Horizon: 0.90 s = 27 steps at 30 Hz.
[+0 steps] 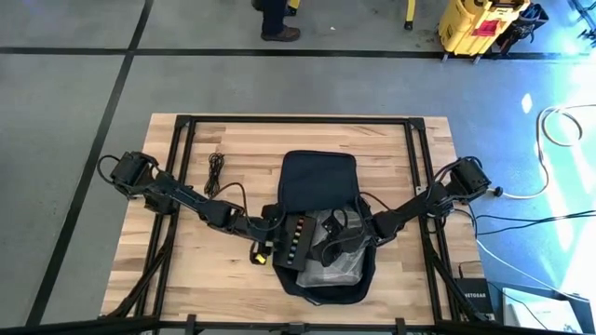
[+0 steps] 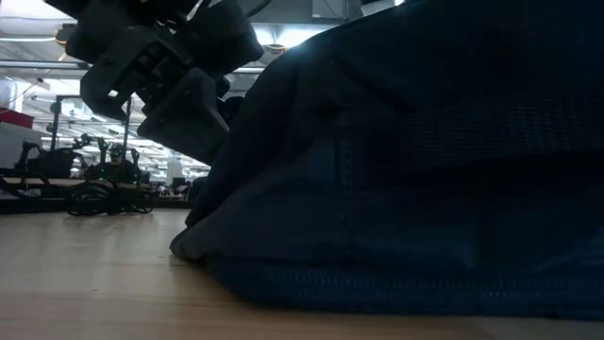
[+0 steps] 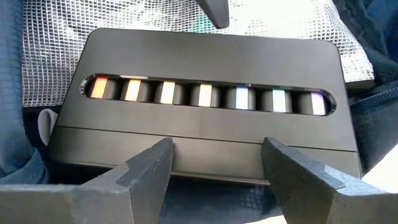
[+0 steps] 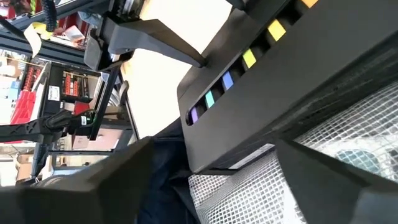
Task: Unpack backpack
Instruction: Remove the black medicine organizer from the black backpack
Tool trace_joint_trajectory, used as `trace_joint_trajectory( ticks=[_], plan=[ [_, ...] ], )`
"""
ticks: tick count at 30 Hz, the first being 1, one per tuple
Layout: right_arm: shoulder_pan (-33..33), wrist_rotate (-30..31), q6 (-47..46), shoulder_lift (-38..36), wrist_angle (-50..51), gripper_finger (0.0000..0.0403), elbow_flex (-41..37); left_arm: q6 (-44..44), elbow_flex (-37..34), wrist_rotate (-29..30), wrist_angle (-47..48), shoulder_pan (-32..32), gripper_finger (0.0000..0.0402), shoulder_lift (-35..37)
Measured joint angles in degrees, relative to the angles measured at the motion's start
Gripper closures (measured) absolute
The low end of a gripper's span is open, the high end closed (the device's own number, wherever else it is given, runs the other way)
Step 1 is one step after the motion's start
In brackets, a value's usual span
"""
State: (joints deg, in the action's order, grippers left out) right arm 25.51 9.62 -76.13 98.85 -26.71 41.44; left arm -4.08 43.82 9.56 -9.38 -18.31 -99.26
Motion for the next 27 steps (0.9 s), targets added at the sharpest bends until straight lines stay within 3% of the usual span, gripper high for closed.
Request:
trace_joint_trajectory(
  ticks=[5, 9, 27],
  plan=[
    [0.0, -0.6, 0.6, 0.0, 5.8, 0.0022, 2.6, 1.0, -0.1, -0.1, -0.2, 0.1, 0.0165, 0.0],
    [0.0, -0.6, 1.4, 0.0, 12.0, 0.0020, 4.8, 2.9, -0.1, -0.5, -0.3, 0.0, 0.0165, 0.0],
    [1.7, 3.1, 2.4, 0.0, 14.2, 0.0020, 4.8, 0.5, -0.4, -3.2, 1.7, -0.1, 0.0165, 1.9]
  ],
)
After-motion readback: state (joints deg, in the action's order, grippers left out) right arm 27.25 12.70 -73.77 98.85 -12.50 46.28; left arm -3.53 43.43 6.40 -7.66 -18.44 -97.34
